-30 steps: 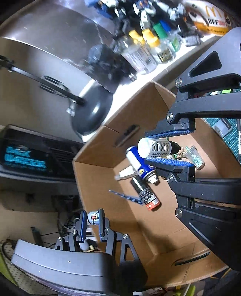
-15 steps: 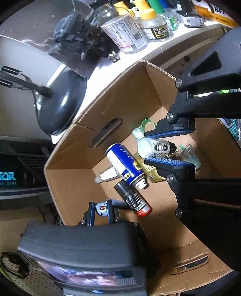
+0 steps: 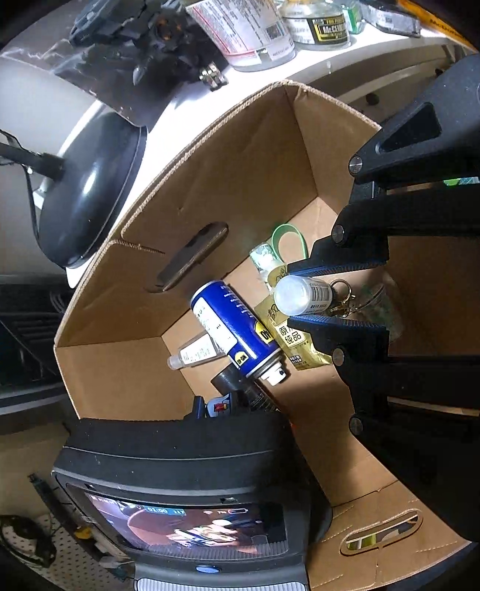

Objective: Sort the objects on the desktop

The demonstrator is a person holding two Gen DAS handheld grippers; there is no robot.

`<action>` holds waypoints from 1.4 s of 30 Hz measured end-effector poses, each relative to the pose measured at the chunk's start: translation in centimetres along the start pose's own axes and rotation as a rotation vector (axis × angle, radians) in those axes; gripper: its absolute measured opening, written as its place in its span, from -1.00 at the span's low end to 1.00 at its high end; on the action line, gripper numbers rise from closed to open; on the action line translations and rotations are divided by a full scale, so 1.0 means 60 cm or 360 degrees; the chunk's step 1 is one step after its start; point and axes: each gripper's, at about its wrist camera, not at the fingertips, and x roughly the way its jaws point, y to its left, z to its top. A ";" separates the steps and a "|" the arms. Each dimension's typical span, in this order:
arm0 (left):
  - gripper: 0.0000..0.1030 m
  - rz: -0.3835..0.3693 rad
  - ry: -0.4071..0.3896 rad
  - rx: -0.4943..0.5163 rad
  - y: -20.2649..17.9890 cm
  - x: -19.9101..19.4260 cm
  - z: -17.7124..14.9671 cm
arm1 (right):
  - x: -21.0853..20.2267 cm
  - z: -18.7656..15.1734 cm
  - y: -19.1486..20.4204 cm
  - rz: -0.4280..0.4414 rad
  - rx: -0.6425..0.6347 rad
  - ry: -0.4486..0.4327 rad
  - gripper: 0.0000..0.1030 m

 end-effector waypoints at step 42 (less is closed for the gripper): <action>0.95 0.0434 -0.0863 -0.0402 -0.082 -0.346 -0.187 | -0.309 -0.174 0.169 -0.0171 -0.0080 -0.0684 0.21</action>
